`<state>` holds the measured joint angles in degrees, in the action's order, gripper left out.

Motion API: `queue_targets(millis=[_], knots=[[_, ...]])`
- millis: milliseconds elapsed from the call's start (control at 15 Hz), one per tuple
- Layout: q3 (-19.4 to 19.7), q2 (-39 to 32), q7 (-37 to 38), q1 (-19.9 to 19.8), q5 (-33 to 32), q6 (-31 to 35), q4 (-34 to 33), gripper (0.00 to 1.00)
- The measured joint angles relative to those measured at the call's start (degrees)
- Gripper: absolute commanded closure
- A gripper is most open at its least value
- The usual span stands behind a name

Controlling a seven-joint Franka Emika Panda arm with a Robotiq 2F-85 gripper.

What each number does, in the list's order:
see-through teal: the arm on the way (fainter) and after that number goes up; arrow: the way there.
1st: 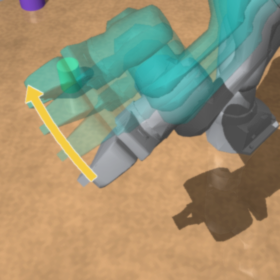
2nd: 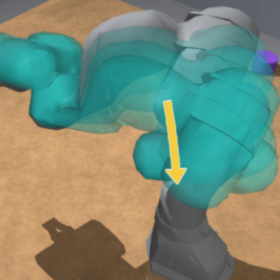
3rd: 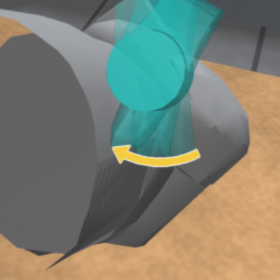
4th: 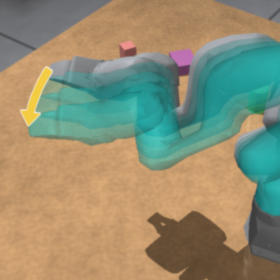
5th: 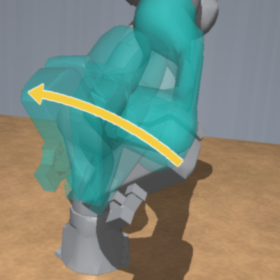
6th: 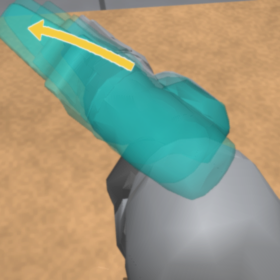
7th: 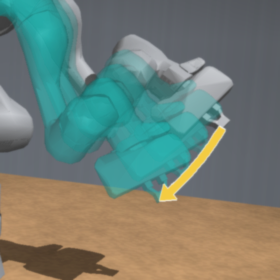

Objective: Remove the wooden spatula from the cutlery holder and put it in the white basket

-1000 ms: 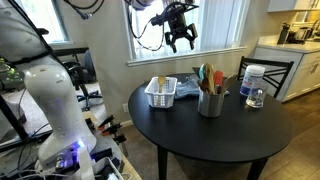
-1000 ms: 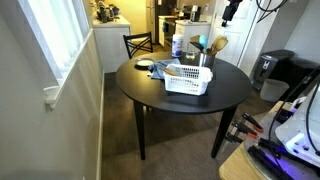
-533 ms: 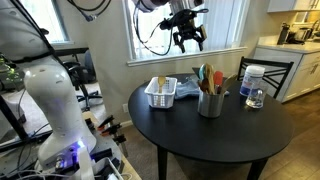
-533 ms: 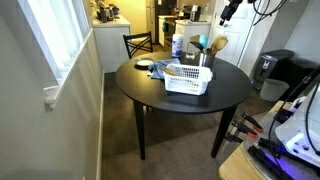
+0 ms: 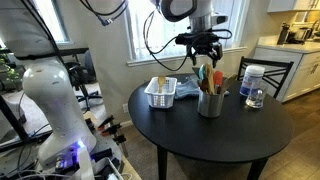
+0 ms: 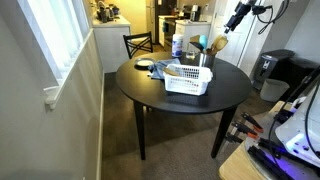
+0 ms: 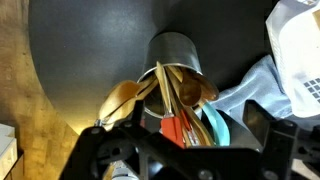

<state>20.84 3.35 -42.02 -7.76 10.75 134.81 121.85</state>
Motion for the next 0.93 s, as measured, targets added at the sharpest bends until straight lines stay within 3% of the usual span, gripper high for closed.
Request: queue_targets(millis=[667, 933], knots=[[-1.1, 0.2, 0.1, -0.4, 0.0, 0.0, 0.0, 0.0], [-1.6, -1.4, -3.1, -0.5, 0.4, 0.7, -0.1, 0.0]])
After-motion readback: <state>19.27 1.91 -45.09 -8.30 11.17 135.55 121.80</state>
